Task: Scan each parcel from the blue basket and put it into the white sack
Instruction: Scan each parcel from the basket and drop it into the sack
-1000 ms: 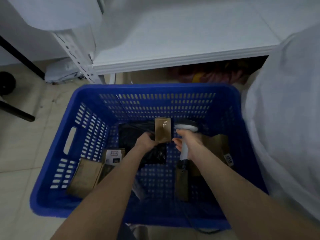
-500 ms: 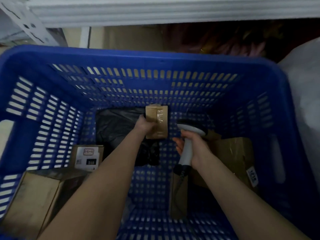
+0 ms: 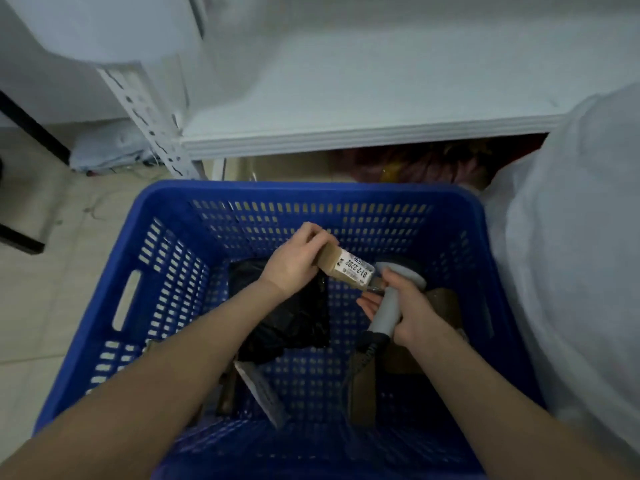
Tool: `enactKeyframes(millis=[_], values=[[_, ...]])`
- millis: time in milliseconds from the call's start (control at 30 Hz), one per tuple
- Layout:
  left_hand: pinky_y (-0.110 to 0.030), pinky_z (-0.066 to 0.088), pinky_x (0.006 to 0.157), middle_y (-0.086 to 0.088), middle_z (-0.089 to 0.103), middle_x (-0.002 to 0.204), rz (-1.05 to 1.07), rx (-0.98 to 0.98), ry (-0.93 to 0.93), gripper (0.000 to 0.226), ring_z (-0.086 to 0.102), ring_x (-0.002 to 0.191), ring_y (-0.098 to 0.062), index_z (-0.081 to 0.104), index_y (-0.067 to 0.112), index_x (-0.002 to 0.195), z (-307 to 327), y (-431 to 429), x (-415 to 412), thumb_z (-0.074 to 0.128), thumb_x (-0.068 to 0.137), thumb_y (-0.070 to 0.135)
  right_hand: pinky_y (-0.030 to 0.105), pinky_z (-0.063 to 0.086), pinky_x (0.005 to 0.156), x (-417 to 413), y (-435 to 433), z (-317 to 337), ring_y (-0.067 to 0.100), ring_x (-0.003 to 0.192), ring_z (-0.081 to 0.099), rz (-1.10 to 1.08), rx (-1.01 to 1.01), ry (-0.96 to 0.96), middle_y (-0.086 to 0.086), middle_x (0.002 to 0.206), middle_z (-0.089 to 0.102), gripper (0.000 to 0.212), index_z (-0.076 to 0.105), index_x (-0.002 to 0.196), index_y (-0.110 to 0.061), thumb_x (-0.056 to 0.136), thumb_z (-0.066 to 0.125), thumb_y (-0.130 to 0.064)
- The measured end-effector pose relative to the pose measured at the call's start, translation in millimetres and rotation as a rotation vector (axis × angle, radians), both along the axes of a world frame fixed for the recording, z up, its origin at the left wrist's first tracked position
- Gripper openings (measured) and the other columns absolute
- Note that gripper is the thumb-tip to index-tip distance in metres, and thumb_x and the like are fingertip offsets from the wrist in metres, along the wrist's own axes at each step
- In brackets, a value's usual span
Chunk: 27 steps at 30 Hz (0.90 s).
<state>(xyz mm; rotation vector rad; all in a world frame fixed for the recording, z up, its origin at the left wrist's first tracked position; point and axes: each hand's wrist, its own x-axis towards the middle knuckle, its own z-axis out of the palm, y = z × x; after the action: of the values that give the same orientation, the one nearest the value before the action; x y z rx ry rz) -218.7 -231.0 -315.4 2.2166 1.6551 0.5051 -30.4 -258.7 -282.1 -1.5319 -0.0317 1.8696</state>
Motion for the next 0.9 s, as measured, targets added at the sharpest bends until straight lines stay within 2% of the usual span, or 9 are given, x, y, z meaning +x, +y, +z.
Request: enactKeyframes(millis=[133, 233, 300, 367, 433, 500, 567, 733, 900], values=[[-0.035, 0.055, 0.060, -0.013, 0.049, 0.125, -0.183, 0.206, 0.062, 0.051, 0.059, 0.096, -0.029, 0.046, 0.020, 0.119, 71.0, -34.5, 11.0, 0.068, 0.077, 0.003, 0.035, 0.045, 0.090, 10.0, -29.2, 56.5, 0.032, 0.125, 0.052, 0.006, 0.052, 0.062, 0.019, 0.134, 0.054, 0.039, 0.051, 0.129, -0.003, 0.099, 0.051, -0.029], [-0.039, 0.057, 0.059, -0.012, 0.046, 0.131, -0.181, 0.286, 0.054, 0.054, 0.059, 0.102, -0.029, 0.042, 0.026, 0.119, 111.4, -64.3, 17.4, 0.068, 0.077, 0.003, 0.030, 0.050, 0.069, 13.7, -57.6, 92.9, 0.027, 0.108, 0.061, 0.044, 0.104, 0.050, 0.013, 0.115, 0.062, 0.033, 0.056, 0.118, -0.004, 0.096, 0.057, -0.028], [-0.041, 0.058, 0.064, -0.009, 0.041, 0.139, -0.113, 0.279, 0.067, 0.060, 0.058, 0.109, -0.028, 0.044, 0.028, 0.128, 128.7, -83.8, 20.9, 0.068, 0.078, 0.004, 0.031, 0.052, 0.064, 16.3, -73.9, 109.9, 0.026, 0.092, 0.066, 0.027, 0.152, -0.024, 0.013, 0.107, 0.066, 0.034, 0.058, 0.115, -0.002, 0.091, 0.066, -0.024], [-0.042, 0.056, 0.078, -0.007, 0.042, 0.141, 0.074, 0.121, -0.100, 0.066, 0.058, 0.110, -0.023, 0.040, 0.026, 0.142, 145.1, -102.3, 26.3, 0.062, 0.085, 0.002, 0.039, 0.058, 0.074, 21.2, -88.3, 125.9, 0.030, 0.093, 0.068, -0.028, 0.209, -0.125, 0.016, 0.108, 0.068, 0.041, 0.059, 0.116, 0.001, 0.082, 0.075, -0.015], [-0.037, 0.055, 0.086, -0.005, 0.059, 0.125, 0.328, -0.166, -0.502, 0.054, 0.064, 0.097, -0.017, 0.041, 0.018, 0.144, 165.6, -123.2, 33.9, 0.056, 0.093, 0.007, 0.046, 0.056, 0.088, 27.4, -103.7, 143.2, 0.031, 0.097, 0.068, -0.043, 0.268, -0.222, 0.017, 0.108, 0.069, 0.045, 0.058, 0.116, 0.004, 0.078, 0.078, -0.010], [-0.035, 0.057, 0.084, -0.005, 0.069, 0.107, 0.433, -0.485, -0.861, 0.037, 0.068, 0.089, -0.018, 0.055, 0.012, 0.131, 183.8, -146.2, 44.4, 0.055, 0.097, 0.026, 0.047, 0.054, 0.092, 34.2, -118.9, 155.7, 0.029, 0.096, 0.069, -0.039, 0.346, -0.290, 0.015, 0.106, 0.070, 0.045, 0.061, 0.116, 0.002, 0.076, 0.079, -0.008], [-0.036, 0.057, 0.084, -0.007, 0.071, 0.107, 0.427, -0.671, -0.998, 0.036, 0.069, 0.099, -0.024, 0.063, 0.012, 0.119, 195.1, -167.0, 57.3, 0.058, 0.093, 0.037, 0.047, 0.055, 0.090, 40.9, -135.1, 165.2, 0.026, 0.093, 0.070, -0.025, 0.437, -0.358, 0.012, 0.102, 0.072, 0.043, 0.064, 0.114, -0.002, 0.074, 0.079, -0.007], [-0.028, 0.057, 0.078, -0.008, 0.072, 0.108, 0.445, -0.650, -1.142, 0.031, 0.069, 0.099, -0.020, 0.063, 0.009, 0.118, 204.2, -197.7, 82.5, 0.064, 0.091, 0.022, 0.034, 0.056, 0.070, 66.2, -171.6, 184.5, 0.023, 0.090, 0.068, -0.021, 0.530, -0.416, 0.008, 0.099, 0.072, 0.031, 0.067, 0.107, -0.009, 0.078, 0.078, -0.015], [-0.025, 0.056, 0.074, -0.004, 0.073, 0.105, 0.513, -0.550, -1.128, 0.033, 0.071, 0.093, -0.017, 0.062, 0.009, 0.121, 199.2, -215.3, 90.8, 0.066, 0.089, 0.015, 0.026, 0.051, 0.057, 97.4, -229.0, 207.1, 0.017, 0.059, 0.062, 0.144, 0.602, -0.456, 0.010, 0.070, 0.069, 0.008, 0.067, 0.083, -0.006, 0.084, 0.073, -0.011]])
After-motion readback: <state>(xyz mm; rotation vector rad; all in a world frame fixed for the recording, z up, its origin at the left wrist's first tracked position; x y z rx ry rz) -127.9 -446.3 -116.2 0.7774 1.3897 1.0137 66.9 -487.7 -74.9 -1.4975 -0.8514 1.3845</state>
